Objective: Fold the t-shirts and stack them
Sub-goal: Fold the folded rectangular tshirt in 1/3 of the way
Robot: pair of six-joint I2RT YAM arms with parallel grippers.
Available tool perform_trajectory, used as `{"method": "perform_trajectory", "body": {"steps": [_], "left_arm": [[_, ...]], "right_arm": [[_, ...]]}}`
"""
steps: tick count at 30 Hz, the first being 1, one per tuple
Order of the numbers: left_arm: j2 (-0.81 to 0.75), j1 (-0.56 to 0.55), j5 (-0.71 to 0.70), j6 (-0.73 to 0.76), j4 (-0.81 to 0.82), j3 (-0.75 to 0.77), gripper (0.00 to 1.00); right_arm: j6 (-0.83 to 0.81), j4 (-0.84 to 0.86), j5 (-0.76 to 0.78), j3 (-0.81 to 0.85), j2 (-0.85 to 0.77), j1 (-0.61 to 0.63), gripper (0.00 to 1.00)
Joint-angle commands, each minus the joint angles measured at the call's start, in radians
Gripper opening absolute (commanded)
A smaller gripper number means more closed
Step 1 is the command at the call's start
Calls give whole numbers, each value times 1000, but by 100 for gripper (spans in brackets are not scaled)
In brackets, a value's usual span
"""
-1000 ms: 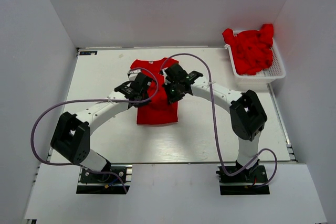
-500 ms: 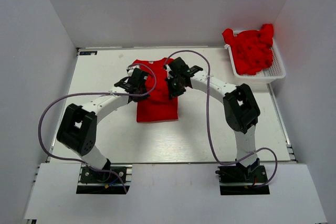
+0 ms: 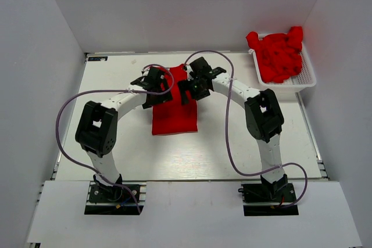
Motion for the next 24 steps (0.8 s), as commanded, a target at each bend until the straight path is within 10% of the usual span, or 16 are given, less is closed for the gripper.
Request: {"method": "perform_trajectory", "body": {"steps": [1,15,24], "left_arm": [[-26,9,20,4,-51,47,99],[-192,18,23,44,-62,-66,100],[-100,18,-45,76,61,-57,80]], "right_arm": [[-29,0,19,37,-49,-14,90],[-6,115,-79,-253,-280,-8,90],[109,150,158,-294,-247,-5,90]]}}
